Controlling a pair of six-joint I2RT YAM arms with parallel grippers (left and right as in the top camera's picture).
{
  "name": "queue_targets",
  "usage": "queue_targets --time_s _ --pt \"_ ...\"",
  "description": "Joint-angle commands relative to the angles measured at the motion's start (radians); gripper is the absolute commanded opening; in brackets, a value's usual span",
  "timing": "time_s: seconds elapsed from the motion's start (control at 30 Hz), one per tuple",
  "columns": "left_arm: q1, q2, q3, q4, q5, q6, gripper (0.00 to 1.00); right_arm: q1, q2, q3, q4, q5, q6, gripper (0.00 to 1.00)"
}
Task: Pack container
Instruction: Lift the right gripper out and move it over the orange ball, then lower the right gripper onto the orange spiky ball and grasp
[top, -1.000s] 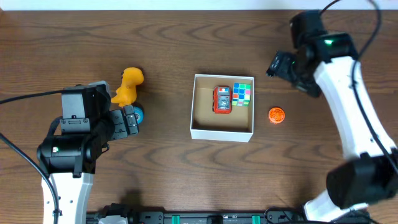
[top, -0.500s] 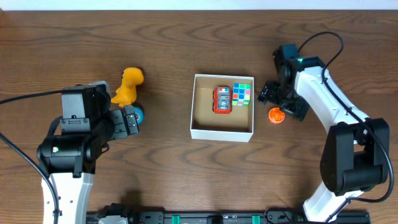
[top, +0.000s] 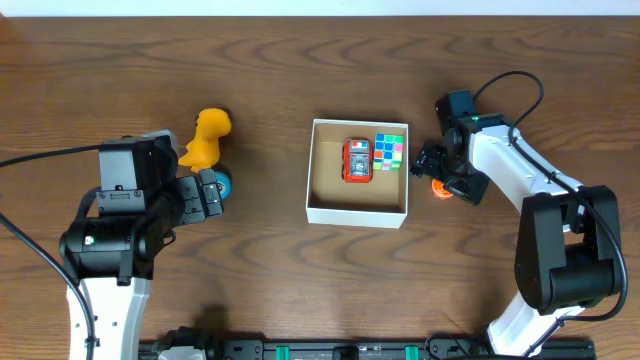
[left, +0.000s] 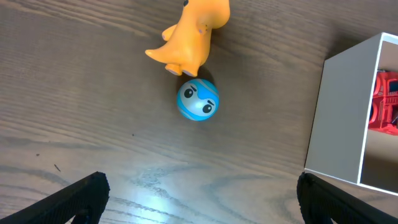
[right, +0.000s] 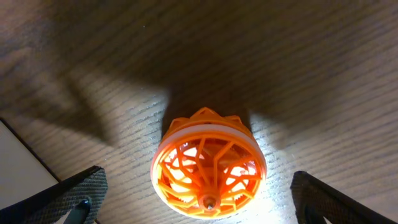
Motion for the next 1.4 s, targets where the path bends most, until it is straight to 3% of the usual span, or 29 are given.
queue_targets --time_s 0.0,0.93,1.1,1.37 --pt "-0.003 0.005 0.018 -0.006 -0.011 0.006 0.98 -0.005 -0.002 -0.014 0.009 0.020 -0.005 0.96" --pt "-0.003 0.005 0.018 -0.018 -0.011 0.006 0.98 -0.008 0.045 -0.020 0.020 0.044 0.022 0.95" --pt "-0.003 0.005 0.018 -0.018 -0.011 0.006 0.98 -0.008 0.045 -0.020 0.019 0.044 0.022 0.86" --pt "-0.003 0.005 0.018 -0.018 -0.011 0.006 0.98 -0.008 0.045 -0.020 0.019 0.043 0.022 0.60"
